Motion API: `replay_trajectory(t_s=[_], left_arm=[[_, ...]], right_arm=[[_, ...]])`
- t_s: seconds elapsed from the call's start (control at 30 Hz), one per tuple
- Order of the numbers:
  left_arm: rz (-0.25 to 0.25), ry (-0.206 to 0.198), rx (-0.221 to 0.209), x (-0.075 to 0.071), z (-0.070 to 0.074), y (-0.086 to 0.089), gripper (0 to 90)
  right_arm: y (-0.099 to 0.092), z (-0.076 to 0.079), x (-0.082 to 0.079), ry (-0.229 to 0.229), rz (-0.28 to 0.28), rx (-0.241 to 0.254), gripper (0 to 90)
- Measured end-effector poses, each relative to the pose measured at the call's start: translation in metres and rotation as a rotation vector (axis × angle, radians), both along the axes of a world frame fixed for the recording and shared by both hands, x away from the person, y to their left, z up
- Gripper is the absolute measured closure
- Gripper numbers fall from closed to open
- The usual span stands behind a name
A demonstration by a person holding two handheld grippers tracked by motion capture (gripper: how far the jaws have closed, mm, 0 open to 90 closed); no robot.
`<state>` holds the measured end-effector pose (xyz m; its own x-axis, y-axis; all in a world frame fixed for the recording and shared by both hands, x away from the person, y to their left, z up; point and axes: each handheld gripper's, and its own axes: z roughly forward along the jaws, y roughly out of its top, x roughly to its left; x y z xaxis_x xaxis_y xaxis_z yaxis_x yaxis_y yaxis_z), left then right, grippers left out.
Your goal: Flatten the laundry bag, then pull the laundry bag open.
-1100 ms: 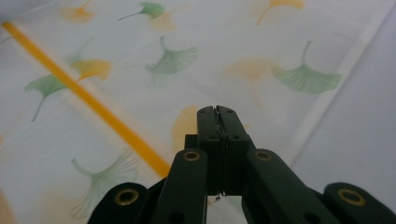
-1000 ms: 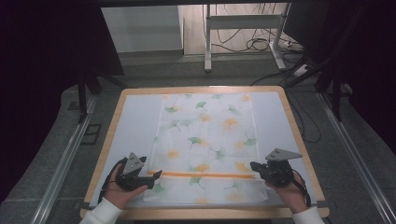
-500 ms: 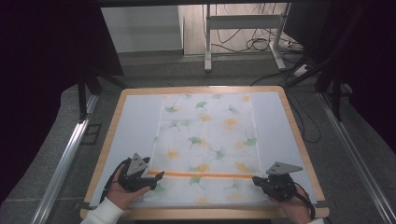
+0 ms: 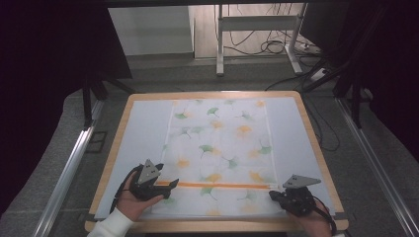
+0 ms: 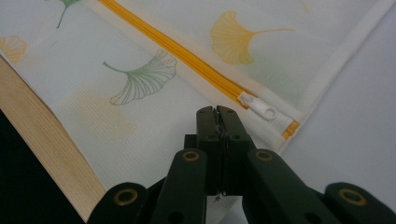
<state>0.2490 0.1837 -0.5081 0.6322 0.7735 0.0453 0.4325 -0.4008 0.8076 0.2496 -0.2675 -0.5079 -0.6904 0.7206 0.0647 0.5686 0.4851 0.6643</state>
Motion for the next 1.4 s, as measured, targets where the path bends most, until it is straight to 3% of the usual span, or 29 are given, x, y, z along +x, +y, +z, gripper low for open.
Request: replay_trajectory(t_s=[0.27,0.63,0.87,1.0,1.13,1.4], left_arm=[[-0.021,0.014,-0.011,0.003,0.003,-0.004,24.3],[-0.073,0.010,0.003,0.013,0.008,-0.022,25.6],[-0.126,0.012,0.022,0.022,0.009,-0.040,25.7],[-0.160,0.040,-0.006,0.025,0.011,-0.048,27.2],[-0.133,0.050,-0.025,0.029,0.014,-0.053,27.8],[-0.189,0.050,-0.012,0.035,0.021,-0.083,29.7]], right_arm=[[-0.001,-0.005,-0.003,0.023,-0.010,-0.054,87.6],[-0.003,-0.006,-0.006,0.014,-0.023,-0.058,88.0],[0.001,-0.006,-0.008,-0.005,-0.035,-0.072,88.8],[0.000,-0.007,-0.007,0.002,-0.041,-0.060,89.0],[-0.001,-0.007,-0.007,0.002,-0.033,-0.057,88.9],[-0.004,-0.007,-0.008,0.006,-0.034,-0.050,88.8]])
